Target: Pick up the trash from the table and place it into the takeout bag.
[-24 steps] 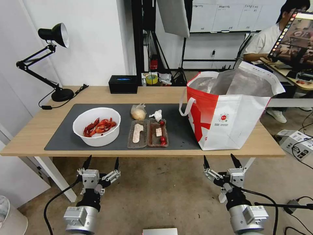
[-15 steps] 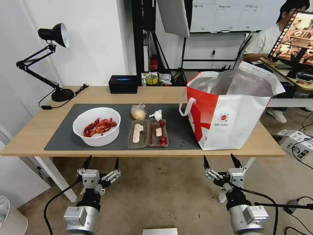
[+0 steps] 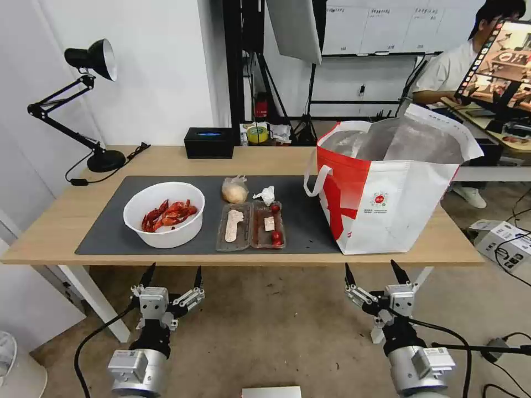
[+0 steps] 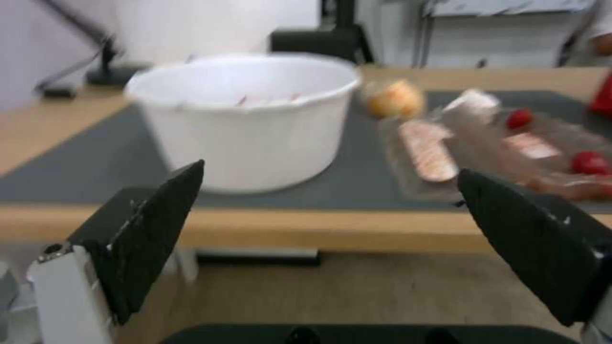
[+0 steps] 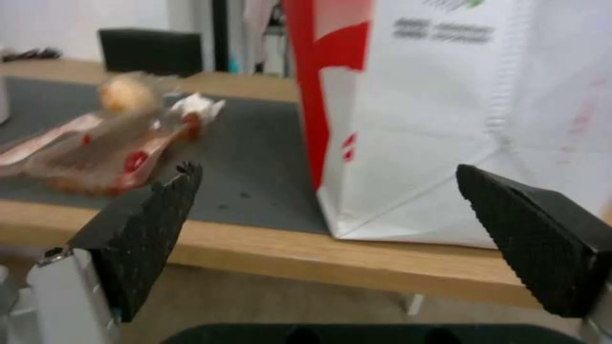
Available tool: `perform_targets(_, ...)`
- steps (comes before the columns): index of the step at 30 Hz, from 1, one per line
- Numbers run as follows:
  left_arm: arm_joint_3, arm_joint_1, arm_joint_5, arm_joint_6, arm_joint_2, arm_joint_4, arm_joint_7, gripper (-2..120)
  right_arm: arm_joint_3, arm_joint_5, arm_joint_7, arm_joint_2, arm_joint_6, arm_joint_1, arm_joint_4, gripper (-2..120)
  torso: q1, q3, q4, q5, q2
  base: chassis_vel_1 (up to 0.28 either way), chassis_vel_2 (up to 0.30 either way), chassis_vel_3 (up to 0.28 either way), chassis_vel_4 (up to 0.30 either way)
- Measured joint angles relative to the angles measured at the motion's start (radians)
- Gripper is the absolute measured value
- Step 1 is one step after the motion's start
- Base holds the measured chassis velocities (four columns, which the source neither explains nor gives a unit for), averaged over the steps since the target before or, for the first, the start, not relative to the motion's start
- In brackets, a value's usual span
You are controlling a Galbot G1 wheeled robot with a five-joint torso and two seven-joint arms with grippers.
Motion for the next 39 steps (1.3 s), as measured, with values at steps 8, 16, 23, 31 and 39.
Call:
perform_targets(8,0.015,0.003,-0.105,0.166,-0.016,-0.049,-0.153,100,-0.071,0.156,0.031,-0.236,-0.194,0.156,-0.051,100,0.000,0.000,0.0000,-0.0004,0.000,0.000,0.000,0.000,0.000)
perform_targets(16,0.028,0.004,-0.134,0.154,-0.018,-0.050,-0.153,100,-0.091,0.179,0.032,-0.257,-0.194,0.176,-0.077,100,0.000,0.000,-0.0001,-0.0002,0.000,0.000,0.000,0.000,0.000)
perform_targets(23,0.044,0.003,-0.193,0.148,-0.020,-0.053,-0.156,100,-0.091,0.179,0.032,-0.252,-0.183,0.176,-0.075,100,0.000,0.000,-0.0002,-0.0001,0.000,0.000,0.000,0.000,0.000)
perform_targets(31,0.120,-0.077,-0.559,0.077,-0.004,-0.047,-0.257,100,-0.103,0.201,0.031,-0.244,-0.146,0.180,-0.077,100,0.000,0.000,-0.0002,-0.0002,0.000,0.000,0.000,0.000,0.000)
perform_targets(39,0.142,-0.168,-0.771,0.034,0.013,-0.023,-0.287,100,-0.108,0.202,0.032,-0.242,-0.134,0.181,-0.079,100,0.000,0.000,-0.0001,-0.0002,0.000,0.000,0.000,0.000,0.000)
